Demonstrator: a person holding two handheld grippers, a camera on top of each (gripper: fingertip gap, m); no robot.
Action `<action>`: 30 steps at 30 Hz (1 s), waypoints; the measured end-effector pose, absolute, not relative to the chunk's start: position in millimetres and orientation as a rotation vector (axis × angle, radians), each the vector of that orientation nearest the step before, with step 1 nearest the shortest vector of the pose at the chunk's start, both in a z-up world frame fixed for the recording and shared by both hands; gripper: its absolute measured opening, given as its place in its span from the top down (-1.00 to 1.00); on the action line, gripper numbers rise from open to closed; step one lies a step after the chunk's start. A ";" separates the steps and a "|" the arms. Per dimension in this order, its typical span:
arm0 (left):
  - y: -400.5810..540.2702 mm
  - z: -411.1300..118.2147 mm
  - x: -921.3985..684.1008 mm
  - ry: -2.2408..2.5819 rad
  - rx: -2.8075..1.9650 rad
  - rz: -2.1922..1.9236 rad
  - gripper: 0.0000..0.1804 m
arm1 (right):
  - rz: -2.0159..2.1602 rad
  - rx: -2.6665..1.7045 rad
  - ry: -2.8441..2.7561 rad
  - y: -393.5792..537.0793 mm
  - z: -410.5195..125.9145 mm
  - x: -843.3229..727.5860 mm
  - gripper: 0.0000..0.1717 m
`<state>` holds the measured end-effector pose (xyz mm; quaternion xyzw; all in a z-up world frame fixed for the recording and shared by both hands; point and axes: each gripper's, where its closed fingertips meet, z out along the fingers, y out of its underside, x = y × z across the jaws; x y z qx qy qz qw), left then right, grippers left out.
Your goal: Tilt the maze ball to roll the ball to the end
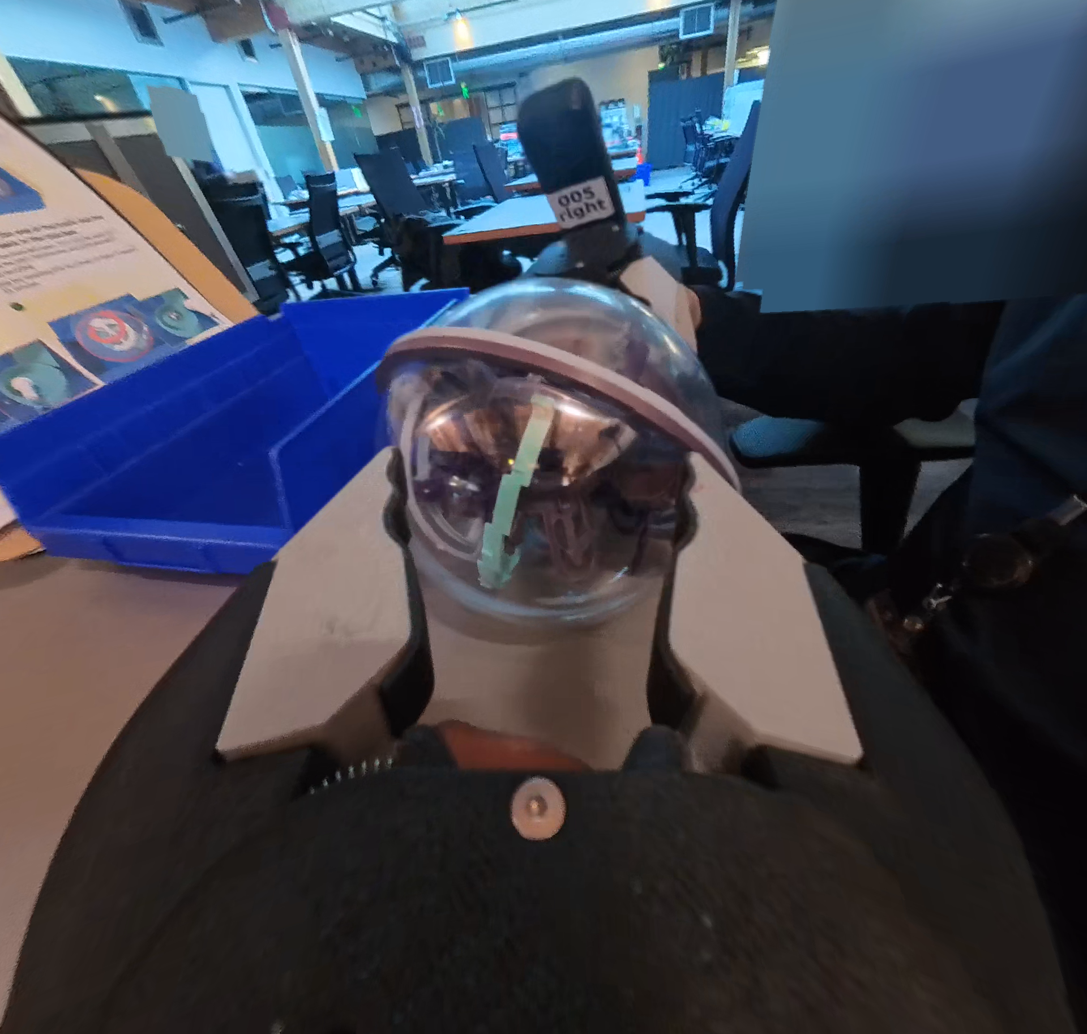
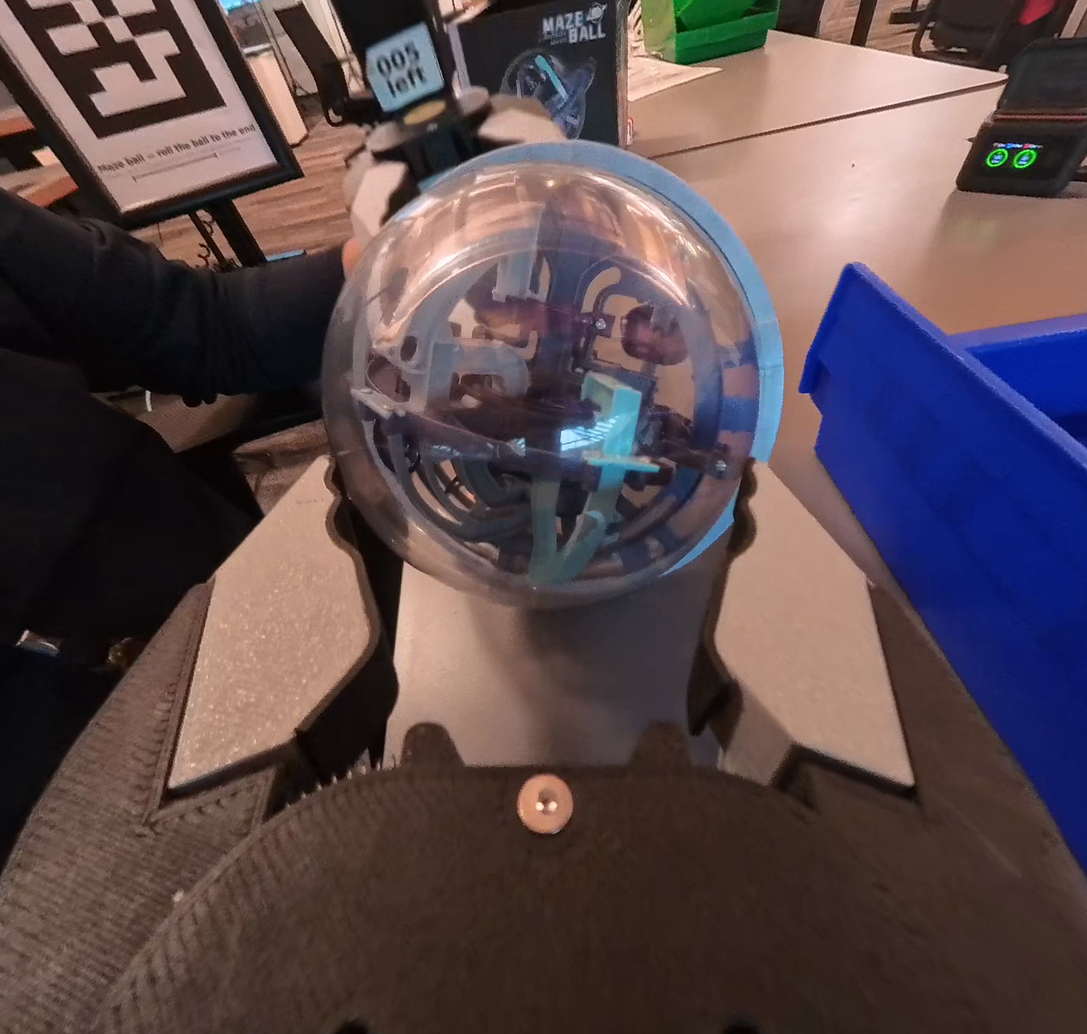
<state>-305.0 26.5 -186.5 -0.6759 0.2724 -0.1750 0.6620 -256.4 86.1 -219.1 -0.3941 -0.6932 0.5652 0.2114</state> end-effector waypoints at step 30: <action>37.0 -198.1 -297.3 0.628 -1.948 -0.140 -0.27 | 1.458 -1.095 -1.955 87.7 -228.2 -256.6 -0.34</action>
